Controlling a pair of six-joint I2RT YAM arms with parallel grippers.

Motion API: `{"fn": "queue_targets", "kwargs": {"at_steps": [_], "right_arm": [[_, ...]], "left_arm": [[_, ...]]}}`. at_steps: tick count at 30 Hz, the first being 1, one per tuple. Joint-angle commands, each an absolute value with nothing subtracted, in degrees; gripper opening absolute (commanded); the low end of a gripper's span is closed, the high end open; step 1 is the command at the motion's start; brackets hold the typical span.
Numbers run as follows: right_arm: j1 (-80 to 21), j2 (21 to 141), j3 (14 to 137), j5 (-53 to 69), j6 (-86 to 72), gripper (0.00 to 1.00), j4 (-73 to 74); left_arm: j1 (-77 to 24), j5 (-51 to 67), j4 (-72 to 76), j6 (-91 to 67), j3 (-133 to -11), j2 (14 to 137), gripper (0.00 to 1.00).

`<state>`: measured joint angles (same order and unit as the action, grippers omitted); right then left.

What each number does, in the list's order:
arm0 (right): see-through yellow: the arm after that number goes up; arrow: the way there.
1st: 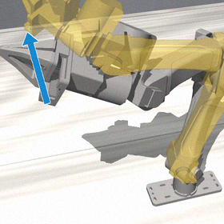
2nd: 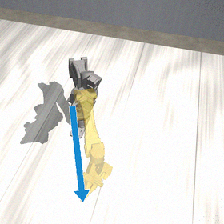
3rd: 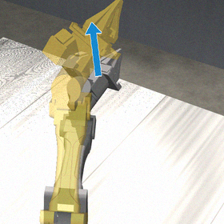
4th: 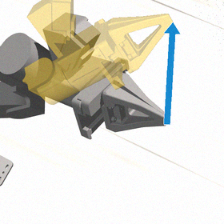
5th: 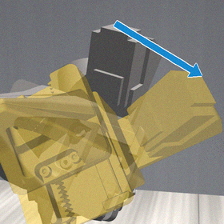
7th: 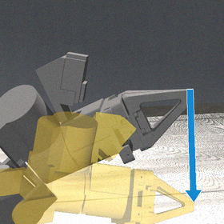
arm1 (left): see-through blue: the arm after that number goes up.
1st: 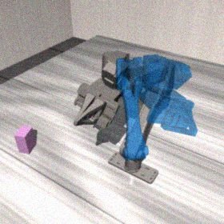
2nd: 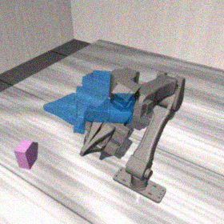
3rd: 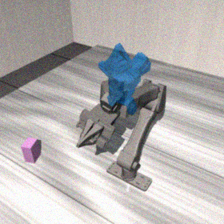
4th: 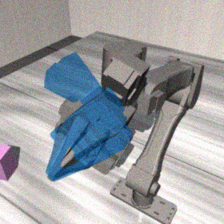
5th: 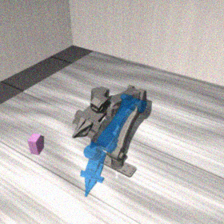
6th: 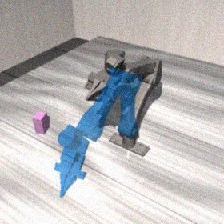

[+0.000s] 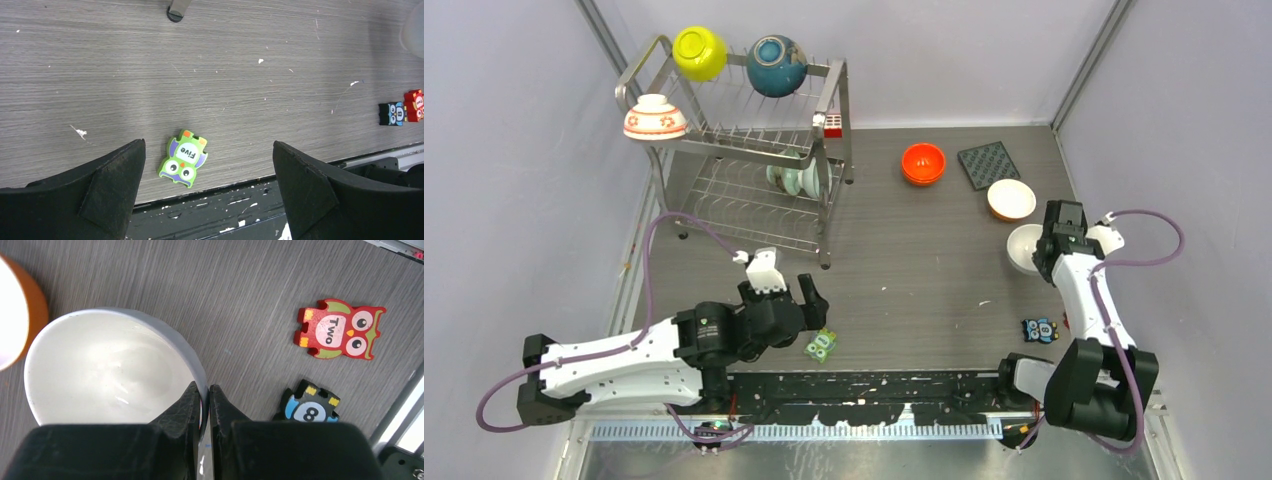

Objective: Unload the bowls from the dish rack
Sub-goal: Place the bowl at the center of the board.

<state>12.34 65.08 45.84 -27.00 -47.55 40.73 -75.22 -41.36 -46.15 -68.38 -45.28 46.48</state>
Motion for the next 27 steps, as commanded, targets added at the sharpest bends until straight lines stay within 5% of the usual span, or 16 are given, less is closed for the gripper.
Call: {"fn": "queue_targets", "kwargs": {"at_steps": [1,27], "right_arm": [[15.65,67.94,48.85,-28.98,-53.06,0.01,33.82],[25.71,88.87,59.76,-25.43,-49.99,0.01,28.22]], "left_arm": [[-74.90,-43.58,-44.94,-70.03,-43.81,44.84,1.00],[-74.89,-45.16,-50.20,-79.44,-38.24,40.41,1.00]]}}
